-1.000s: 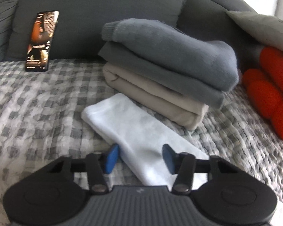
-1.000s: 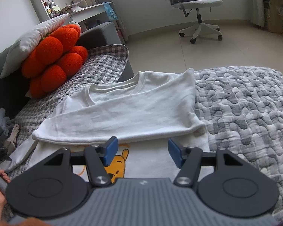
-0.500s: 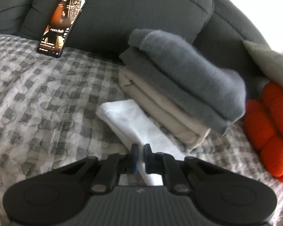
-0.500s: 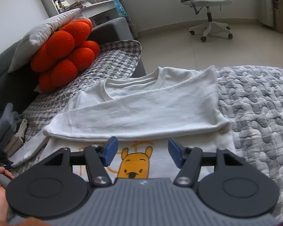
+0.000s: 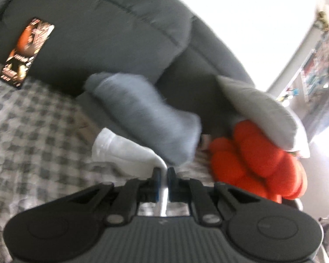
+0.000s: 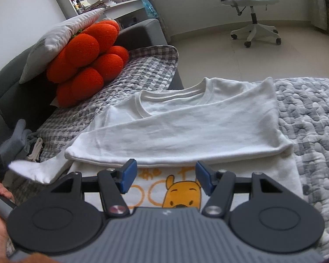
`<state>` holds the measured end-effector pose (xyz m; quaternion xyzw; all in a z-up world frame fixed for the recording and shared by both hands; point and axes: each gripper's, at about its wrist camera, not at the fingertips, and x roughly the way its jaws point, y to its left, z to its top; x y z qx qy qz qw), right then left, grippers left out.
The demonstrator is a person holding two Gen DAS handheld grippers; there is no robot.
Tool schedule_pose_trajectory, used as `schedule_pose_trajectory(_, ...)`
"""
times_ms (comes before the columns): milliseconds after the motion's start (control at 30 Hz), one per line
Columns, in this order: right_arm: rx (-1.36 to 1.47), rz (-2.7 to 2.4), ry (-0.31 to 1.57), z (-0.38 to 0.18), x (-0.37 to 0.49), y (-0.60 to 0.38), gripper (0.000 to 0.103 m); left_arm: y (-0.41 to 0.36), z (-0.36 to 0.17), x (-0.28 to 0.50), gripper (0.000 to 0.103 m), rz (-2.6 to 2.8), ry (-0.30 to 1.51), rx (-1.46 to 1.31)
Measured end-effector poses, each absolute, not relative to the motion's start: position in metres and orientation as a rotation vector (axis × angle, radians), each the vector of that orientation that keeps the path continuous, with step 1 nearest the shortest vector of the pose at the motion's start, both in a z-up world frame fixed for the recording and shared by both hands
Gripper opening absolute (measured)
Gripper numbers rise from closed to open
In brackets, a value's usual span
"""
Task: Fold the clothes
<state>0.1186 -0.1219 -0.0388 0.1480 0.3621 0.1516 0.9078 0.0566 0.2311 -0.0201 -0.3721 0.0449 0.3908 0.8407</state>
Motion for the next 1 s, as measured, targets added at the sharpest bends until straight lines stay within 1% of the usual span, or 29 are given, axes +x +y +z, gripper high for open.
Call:
schedule_pose_trajectory(300, 0.360, 0.357, 0.764, -0.041, 0.125, -0.115, 0.063, 0.197, 0.003, 0.064, 0.006, 0.601, 0.038, -0.744)
schedule_pose_trajectory(667, 0.409, 0.377, 0.771, -0.041, 0.124, -0.118, 0.063, 0.154, 0.019, 0.078, 0.006, 0.350, 0.052, -0.682)
schedule_pose_trajectory(1000, 0.421, 0.377, 0.771, -0.041, 0.125, -0.121, 0.063, 0.110, 0.018, 0.092, 0.006, 0.158, 0.120, -0.615)
